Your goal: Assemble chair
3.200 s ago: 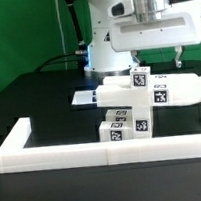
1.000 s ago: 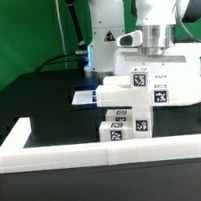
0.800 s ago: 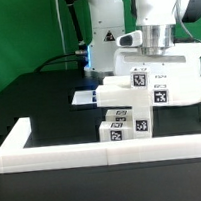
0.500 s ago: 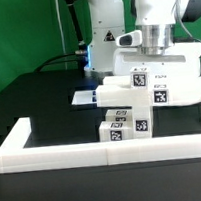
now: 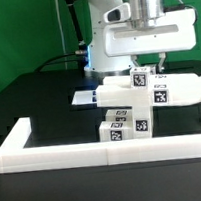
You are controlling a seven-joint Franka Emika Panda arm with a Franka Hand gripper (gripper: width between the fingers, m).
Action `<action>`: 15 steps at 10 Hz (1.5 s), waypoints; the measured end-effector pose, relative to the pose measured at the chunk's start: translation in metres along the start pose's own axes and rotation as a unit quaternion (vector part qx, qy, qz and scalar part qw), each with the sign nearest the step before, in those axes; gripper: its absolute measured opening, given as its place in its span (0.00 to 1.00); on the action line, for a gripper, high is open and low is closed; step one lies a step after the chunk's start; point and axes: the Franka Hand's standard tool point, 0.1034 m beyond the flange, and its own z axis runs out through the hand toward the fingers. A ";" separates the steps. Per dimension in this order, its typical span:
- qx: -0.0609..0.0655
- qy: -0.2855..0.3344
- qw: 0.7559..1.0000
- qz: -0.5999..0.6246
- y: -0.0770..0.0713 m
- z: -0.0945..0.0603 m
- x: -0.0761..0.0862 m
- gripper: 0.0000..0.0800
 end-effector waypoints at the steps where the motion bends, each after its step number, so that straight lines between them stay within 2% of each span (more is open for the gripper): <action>1: 0.002 0.004 1.000 -0.002 -0.002 -0.001 0.000 0.36; 4: 0.000 0.003 1.000 -0.003 -0.001 0.000 -0.001 0.36; 5: -0.006 -0.007 0.999 -0.045 0.002 -0.006 0.006 0.36; 6: -0.009 -0.006 0.998 -0.069 0.007 -0.020 0.024 0.36; 8: -0.003 -0.019 0.994 -0.110 0.018 -0.043 0.061 0.36; 9: -0.006 -0.032 0.994 -0.108 0.014 -0.050 0.076 0.36; 10: -0.011 -0.028 0.994 -0.109 0.007 -0.050 0.079 0.36; 12: -0.012 -0.031 0.993 -0.111 0.011 -0.047 0.076 0.36; 13: -0.017 -0.030 0.992 -0.123 0.010 -0.048 0.079 0.36; 14: -0.036 -0.017 0.985 -0.170 0.002 -0.057 0.094 0.36; 15: -0.037 -0.010 0.982 -0.186 -0.002 -0.061 0.106 0.36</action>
Offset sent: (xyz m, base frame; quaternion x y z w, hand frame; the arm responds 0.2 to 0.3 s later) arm 0.0000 0.0000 0.0000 0.0000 0.0000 0.0000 1.0000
